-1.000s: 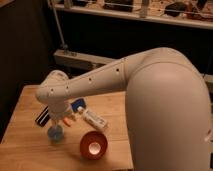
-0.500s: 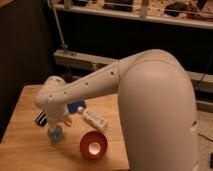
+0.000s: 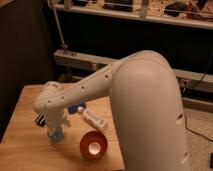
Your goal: Place the ceramic cup in the ceramic bowl
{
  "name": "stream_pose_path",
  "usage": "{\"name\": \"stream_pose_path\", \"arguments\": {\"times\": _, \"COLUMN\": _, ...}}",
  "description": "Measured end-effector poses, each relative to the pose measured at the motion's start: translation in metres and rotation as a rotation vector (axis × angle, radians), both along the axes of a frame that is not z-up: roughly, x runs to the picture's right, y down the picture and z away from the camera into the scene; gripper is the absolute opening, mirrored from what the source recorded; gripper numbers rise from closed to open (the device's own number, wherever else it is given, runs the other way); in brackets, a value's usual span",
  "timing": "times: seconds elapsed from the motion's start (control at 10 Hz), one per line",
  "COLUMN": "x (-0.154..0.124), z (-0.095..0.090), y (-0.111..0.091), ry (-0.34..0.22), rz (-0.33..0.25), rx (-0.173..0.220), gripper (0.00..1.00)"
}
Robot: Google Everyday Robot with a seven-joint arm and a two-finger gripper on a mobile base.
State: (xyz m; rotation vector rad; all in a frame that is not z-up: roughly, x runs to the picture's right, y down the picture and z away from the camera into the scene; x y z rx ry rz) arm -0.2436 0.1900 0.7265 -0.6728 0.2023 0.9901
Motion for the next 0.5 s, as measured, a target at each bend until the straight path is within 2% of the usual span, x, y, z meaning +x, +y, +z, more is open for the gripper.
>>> {"name": "stream_pose_path", "arguments": {"times": 0.5, "x": -0.003, "z": 0.021, "y": 0.01, "ry": 0.0, "rz": -0.02, "rx": -0.021, "gripper": 0.65}}
